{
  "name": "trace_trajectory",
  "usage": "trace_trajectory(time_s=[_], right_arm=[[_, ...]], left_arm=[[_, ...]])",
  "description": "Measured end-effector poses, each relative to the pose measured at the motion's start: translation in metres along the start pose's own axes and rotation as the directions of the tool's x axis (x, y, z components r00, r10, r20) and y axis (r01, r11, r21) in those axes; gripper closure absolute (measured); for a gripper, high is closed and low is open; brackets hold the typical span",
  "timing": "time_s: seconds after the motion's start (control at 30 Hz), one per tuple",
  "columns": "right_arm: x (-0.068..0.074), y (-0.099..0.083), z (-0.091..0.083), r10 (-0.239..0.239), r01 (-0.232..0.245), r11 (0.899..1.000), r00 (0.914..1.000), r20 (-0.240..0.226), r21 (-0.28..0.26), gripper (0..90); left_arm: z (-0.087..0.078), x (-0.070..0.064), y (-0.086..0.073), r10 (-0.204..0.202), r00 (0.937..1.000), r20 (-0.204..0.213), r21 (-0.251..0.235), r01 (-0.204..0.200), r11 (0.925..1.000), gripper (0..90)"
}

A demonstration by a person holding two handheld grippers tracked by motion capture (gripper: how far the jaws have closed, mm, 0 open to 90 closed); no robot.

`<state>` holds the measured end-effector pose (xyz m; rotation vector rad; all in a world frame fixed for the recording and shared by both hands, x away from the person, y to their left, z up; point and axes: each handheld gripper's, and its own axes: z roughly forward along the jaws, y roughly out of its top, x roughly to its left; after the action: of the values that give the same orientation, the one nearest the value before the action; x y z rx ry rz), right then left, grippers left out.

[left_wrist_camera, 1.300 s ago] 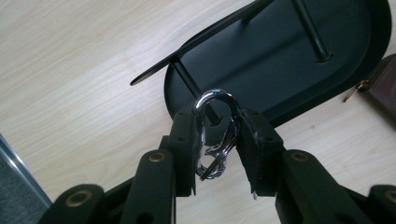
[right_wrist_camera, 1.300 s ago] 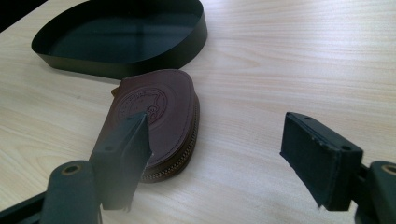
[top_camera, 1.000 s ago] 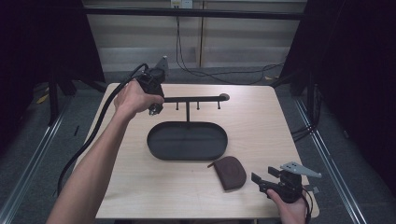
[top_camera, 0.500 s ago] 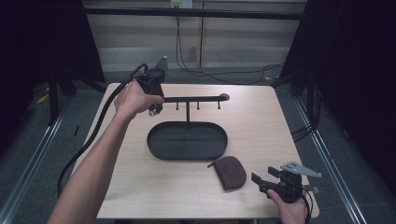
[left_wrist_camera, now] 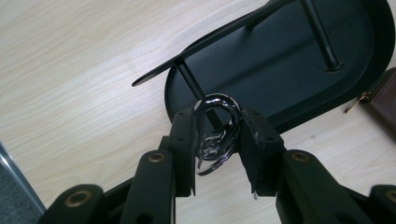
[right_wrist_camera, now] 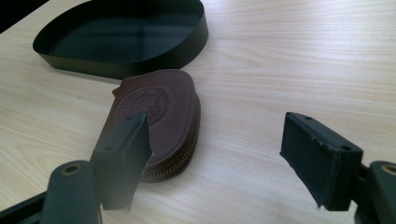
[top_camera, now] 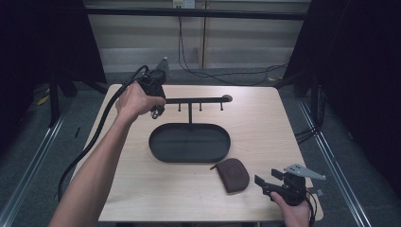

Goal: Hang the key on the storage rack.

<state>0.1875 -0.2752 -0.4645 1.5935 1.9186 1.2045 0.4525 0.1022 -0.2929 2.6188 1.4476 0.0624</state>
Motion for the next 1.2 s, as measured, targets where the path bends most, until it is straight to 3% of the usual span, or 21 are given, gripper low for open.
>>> trace_trajectory(time_s=[0.13, 0.33, 0.57, 0.7, 1.03, 1.07, 1.2], right_arm=[[0.0, 0.0, 0.0, 0.0, 0.0, 1.0, 1.0, 0.0, 0.0, 23.8], [0.0, 0.0, -0.001, -0.001, 0.001, 1.0, 1.0, -0.001, -0.007, 24.0], [0.0, 0.0, 0.0, 0.0, 0.0, 1.0, 1.0, -0.001, -0.002, 24.0], [0.0, 0.0, 0.0, -0.003, 0.003, 1.0, 1.0, -0.003, -0.002, 24.0], [0.001, 0.0, 0.0, -0.007, 0.007, 1.0, 1.0, 0.002, 0.0, 24.0], [0.001, 0.0, 0.0, -0.007, 0.007, 1.0, 1.0, 0.002, 0.0, 24.0], [0.001, 0.0, 0.001, -0.01, 0.01, 1.0, 0.9999, -0.002, 0.005, 24.0]], left_arm=[[0.002, 0.001, 0.0, -0.012, 0.9999, 0.008, 0.001, 0.012, 0.9999, 67.4], [0.008, 0.001, 0.003, -0.005, 0.9998, -0.019, 0.019, 0.006, 0.9998, 68.0], [0.008, 0.004, 0.003, -0.01, 0.9999, 0.003, 0.01, 0.01, 0.9999, 66.7], [0.009, 0.005, 0.0, -0.017, 0.9995, 0.026, -0.001, 0.017, 0.9999, 60.2], [0.005, 0.007, -0.007, -0.025, 0.999, 0.037, -0.006, 0.025, 0.9997, 41.9], [0.006, 0.008, -0.009, -0.024, 0.9983, 0.053, -0.004, 0.024, 0.9997, 41.9], [0.008, 0.013, -0.014, -0.015, 0.9983, 0.057, 0.01, 0.014, 0.9998, 36.4]])
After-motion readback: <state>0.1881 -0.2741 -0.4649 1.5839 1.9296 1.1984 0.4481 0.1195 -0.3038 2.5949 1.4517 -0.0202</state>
